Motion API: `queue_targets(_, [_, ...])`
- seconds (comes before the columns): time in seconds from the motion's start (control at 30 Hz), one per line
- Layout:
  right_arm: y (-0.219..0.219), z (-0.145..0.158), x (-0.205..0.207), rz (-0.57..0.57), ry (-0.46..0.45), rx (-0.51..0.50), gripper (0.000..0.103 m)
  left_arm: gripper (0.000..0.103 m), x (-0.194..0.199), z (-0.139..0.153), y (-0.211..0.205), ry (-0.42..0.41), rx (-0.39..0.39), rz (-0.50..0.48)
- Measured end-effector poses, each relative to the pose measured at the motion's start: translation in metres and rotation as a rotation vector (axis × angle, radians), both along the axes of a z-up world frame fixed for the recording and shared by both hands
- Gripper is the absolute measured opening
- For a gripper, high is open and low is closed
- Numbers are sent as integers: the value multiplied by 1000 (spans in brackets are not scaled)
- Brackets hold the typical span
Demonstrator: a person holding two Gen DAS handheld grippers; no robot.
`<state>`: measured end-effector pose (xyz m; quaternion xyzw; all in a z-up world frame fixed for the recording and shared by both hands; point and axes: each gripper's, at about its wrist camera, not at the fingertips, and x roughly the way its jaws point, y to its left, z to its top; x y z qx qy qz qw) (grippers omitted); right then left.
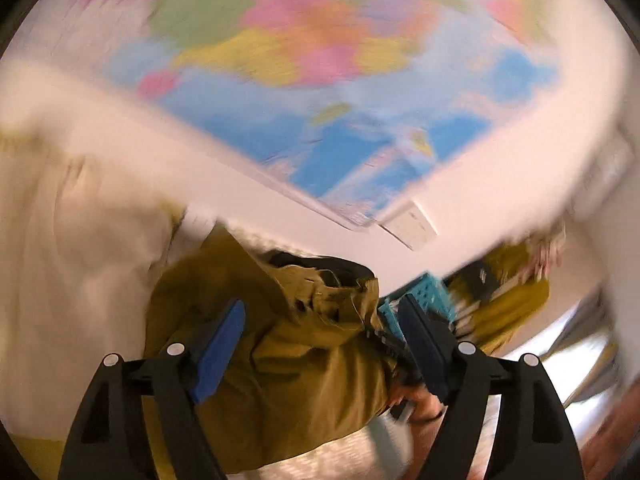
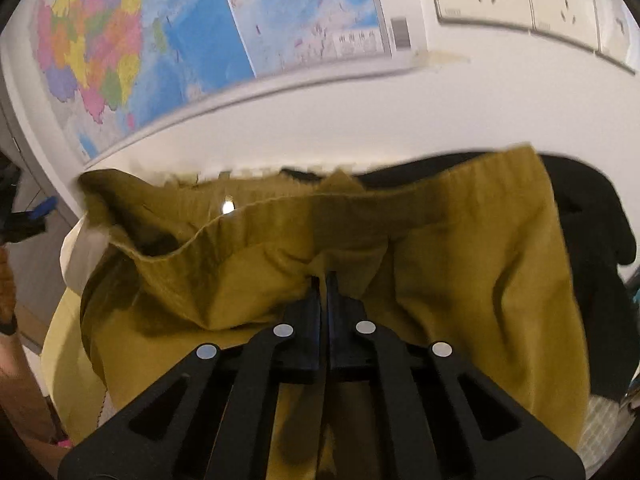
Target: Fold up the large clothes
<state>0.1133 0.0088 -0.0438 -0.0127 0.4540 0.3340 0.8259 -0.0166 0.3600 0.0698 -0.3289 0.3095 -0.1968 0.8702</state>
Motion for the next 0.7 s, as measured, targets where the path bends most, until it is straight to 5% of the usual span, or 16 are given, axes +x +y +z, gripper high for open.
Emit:
queue_targets(0.1, [10,-3,0,8,-22,-31,3,76,2,1,-48,-12,230,-59])
queue_targets(0.23, [12,-11,9,-7,17,-11,3,71,48,-43,-125,125,505,-176])
queue_targets(0.43, [9,16,-6,11,-75,2,3,64,118,-91,-153,261,559,-223])
queue_targets(0.5, [12,17,-7,28,-94,-26,3,44,132,-97,-150,281,619,-164])
queue_targets(0.57, [15,6,1,22,-59,-64,14,15,150,-106,-134,370,574,-102])
queue_targets(0.63, [8,-12,13,-4,43,-65,37,5,159,-113,-118,408,541,-55])
queue_targets(0.7, [-6,-9,13,-38,50,8,37,3,163,-118,-104,431,487,-34])
